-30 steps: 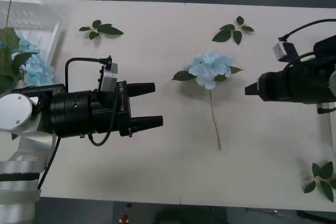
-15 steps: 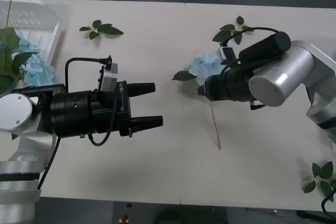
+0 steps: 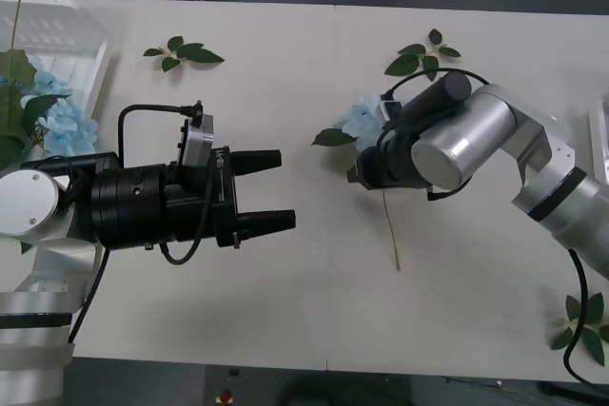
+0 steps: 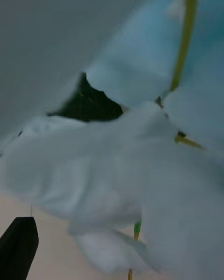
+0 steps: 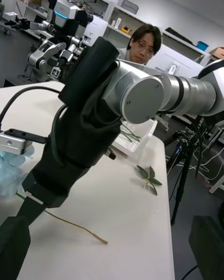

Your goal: Put the red flowers into the right box and the blue flowers into the left box

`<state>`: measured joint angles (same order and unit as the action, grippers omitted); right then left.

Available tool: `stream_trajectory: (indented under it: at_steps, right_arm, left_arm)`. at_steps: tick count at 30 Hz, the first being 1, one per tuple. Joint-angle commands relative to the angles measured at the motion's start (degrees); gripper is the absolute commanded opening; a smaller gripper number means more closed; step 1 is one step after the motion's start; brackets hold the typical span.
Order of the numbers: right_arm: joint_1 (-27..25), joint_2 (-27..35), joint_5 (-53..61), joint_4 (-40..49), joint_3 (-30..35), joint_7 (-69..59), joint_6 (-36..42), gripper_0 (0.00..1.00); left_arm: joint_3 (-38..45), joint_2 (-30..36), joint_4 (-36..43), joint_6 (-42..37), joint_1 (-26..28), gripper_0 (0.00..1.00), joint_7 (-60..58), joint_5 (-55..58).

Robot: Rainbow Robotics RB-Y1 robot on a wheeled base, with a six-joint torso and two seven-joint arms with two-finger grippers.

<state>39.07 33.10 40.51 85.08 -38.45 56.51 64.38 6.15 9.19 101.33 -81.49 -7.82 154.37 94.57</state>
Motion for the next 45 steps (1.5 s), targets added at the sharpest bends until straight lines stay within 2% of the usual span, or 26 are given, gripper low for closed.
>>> stream_trajectory:
  at_steps: [1,5,6,7,8,10,11,12,20,30,32,37,42,45]
  right_arm:
    - [3.2,-1.5,-1.6,-3.9,-4.3,-1.7,-4.0,0.95]
    - [4.3,-3.2,-2.7,-8.5,-6.6,-1.5,-7.8,0.95]
    - [4.3,-3.5,-2.7,-9.0,-6.7,-1.5,-8.0,0.92]
    - [4.3,-3.8,-2.7,-9.8,-6.8,-1.5,-8.5,0.74]
    - [4.4,-4.0,-2.6,-10.0,-6.8,-1.5,-8.6,0.65]
    - [4.4,-4.1,-2.7,-10.5,-6.8,-1.5,-8.7,0.32]
    - [4.5,-4.1,-2.7,-10.5,-6.8,-1.4,-8.7,0.21]
    - [4.5,-4.0,-2.7,-10.5,-6.7,-1.5,-8.7,0.02]
    - [5.0,-2.3,-1.3,-9.8,-6.7,-0.5,-8.7,0.00]
    - [4.3,7.0,7.5,0.6,-3.0,2.0,-8.7,0.00]
    - [3.4,8.8,9.0,3.0,-0.7,4.4,-8.7,0.00]
    - [-2.2,11.7,14.9,9.2,9.9,14.2,-8.8,0.00]
    - [-9.2,10.8,21.2,14.4,21.1,25.7,-9.5,0.00]
    - [-11.7,9.1,26.6,15.3,25.7,31.5,-10.1,0.00]
  left_arm:
    - [0.1,0.1,0.9,-0.2,-0.3,1.00,0.6,0.6]
    - [0.1,0.1,0.9,-0.2,-0.3,1.00,0.6,0.6]
    - [0.1,0.1,0.9,-0.2,-0.3,1.00,0.6,0.6]
    - [0.1,0.1,0.9,-0.2,-0.3,1.00,0.6,0.6]
    - [0.1,0.1,0.9,-0.2,-0.3,1.00,0.6,0.6]
    - [0.1,0.1,0.9,-0.2,-0.3,1.00,0.6,0.6]
    - [0.1,0.1,0.9,-0.2,-0.3,1.00,0.6,0.6]
    - [0.1,0.1,0.9,-0.2,-0.3,1.00,0.6,0.6]
    - [0.1,0.1,0.9,-0.2,-0.3,1.00,0.6,0.6]
    - [0.1,0.1,0.9,-0.2,-0.3,1.00,0.6,0.6]
    - [0.1,0.1,0.9,-0.2,-0.3,1.00,0.6,0.6]
    - [0.1,0.1,0.9,-0.2,-0.3,1.00,0.6,0.6]
    - [0.1,0.1,0.9,-0.2,-0.3,1.00,0.6,0.6]
    - [0.1,0.1,0.9,-0.2,-0.3,1.00,0.6,0.6]
